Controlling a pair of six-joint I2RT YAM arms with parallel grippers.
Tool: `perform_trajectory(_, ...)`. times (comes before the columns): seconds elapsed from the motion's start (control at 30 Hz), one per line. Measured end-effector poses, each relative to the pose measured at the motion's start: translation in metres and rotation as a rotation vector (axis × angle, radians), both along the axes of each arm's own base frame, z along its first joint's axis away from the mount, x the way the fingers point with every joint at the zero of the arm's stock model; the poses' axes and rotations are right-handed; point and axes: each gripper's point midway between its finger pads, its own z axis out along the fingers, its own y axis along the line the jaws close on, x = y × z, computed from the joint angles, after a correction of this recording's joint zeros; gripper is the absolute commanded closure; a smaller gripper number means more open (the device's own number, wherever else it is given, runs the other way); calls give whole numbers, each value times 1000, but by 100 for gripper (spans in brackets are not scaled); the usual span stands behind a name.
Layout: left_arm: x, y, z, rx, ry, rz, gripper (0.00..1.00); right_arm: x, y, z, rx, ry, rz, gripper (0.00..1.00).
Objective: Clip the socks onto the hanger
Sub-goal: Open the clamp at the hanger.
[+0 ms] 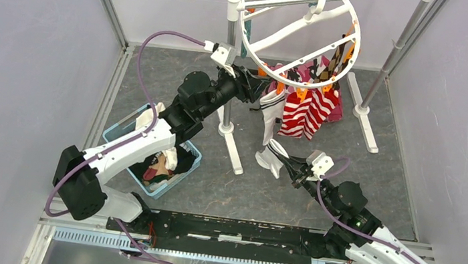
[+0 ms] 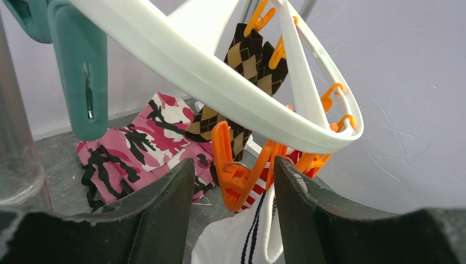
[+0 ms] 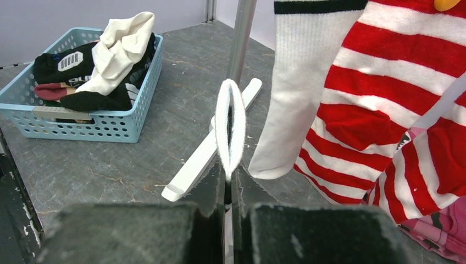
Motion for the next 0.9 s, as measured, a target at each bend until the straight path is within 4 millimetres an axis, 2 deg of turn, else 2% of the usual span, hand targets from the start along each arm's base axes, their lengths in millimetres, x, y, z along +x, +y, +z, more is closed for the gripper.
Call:
perform_trajectory(0.6, -1, -8, 16, -22, -33, -34, 47, 1, -4, 3, 11, -6, -17, 100)
perform_trajectory(0.7, 0, -9, 17, -23, -35, -37, 52, 1, -4, 3, 10, -5, -17, 100)
perform_trajectory(0.9, -1, -12, 19, -26, -41, -46, 71, 0, -4, 3, 9, -5, -17, 100)
